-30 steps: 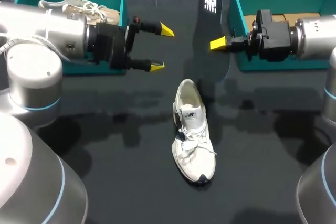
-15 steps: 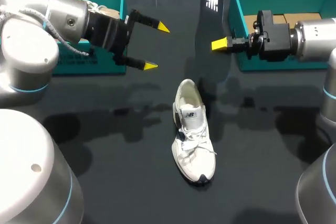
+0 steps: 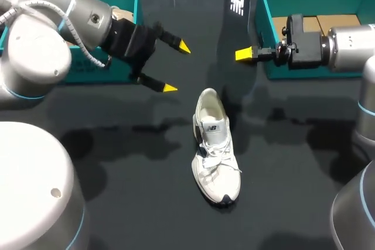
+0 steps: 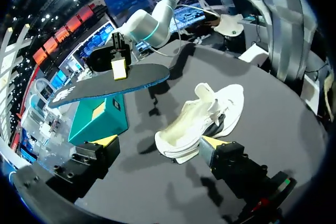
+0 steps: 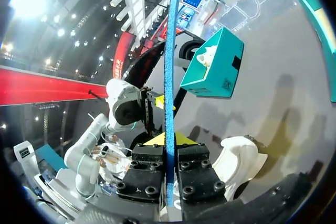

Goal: Take the shoe out of the shoebox, open the shoe tongue, remove and reinsert the insole, then place the shoe into the shoebox

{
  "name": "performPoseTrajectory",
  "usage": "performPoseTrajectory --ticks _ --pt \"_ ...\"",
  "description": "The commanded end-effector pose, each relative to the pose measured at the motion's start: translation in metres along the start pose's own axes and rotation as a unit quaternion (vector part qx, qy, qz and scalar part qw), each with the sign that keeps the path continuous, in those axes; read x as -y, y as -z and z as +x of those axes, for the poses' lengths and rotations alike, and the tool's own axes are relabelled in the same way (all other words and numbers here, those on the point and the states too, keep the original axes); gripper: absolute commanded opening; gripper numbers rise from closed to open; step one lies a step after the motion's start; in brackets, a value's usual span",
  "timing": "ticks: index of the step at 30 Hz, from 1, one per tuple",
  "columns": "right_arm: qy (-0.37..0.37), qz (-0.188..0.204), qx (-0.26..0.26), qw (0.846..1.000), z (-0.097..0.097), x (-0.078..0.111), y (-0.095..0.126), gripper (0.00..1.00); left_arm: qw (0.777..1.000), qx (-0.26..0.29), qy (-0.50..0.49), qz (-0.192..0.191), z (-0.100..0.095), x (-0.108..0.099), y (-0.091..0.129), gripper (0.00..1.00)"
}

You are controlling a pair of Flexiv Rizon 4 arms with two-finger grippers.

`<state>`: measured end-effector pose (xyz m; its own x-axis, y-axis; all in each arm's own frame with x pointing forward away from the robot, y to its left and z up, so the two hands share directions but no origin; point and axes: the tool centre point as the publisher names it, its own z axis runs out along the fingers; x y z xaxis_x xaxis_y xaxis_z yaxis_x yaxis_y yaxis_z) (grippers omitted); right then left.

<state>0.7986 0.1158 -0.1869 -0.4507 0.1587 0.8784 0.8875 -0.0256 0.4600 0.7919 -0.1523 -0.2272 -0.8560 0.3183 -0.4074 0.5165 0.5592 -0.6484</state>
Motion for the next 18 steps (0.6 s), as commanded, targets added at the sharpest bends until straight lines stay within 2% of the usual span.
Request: performPoseTrajectory --ticks 1,9,10,11,12,14,18 --pt "-0.001 0.000 -0.001 1.000 -0.003 -0.001 -0.006 0.00 0.988 0.013 0.068 -0.137 0.014 -0.002 0.001 1.00" --pt "-0.001 0.000 -0.001 1.000 -0.003 -0.001 -0.006 0.00 0.988 0.013 0.068 -0.137 0.014 -0.002 0.001 1.00" --pt "-0.001 0.000 -0.001 1.000 -0.003 -0.001 -0.006 0.00 0.987 0.007 0.081 -0.141 0.015 -0.003 -0.008 1.00" --pt "-0.001 0.000 -0.001 1.000 -0.003 -0.001 -0.006 0.00 0.988 -0.009 0.097 -0.118 0.016 -0.005 -0.013 1.00" --pt "-0.001 0.000 -0.001 1.000 -0.003 -0.001 -0.006 0.00 0.988 -0.015 0.107 -0.112 0.018 -0.009 -0.017 1.00" --pt "0.013 -0.016 -0.023 1.000 -0.012 0.002 -0.007 0.00 0.985 -0.020 0.119 -0.119 0.023 -0.014 -0.024 1.00" --pt "0.027 -0.038 -0.025 0.999 -0.029 0.005 -0.011 0.00 0.981 -0.032 0.147 -0.121 0.030 -0.026 -0.032 1.00"
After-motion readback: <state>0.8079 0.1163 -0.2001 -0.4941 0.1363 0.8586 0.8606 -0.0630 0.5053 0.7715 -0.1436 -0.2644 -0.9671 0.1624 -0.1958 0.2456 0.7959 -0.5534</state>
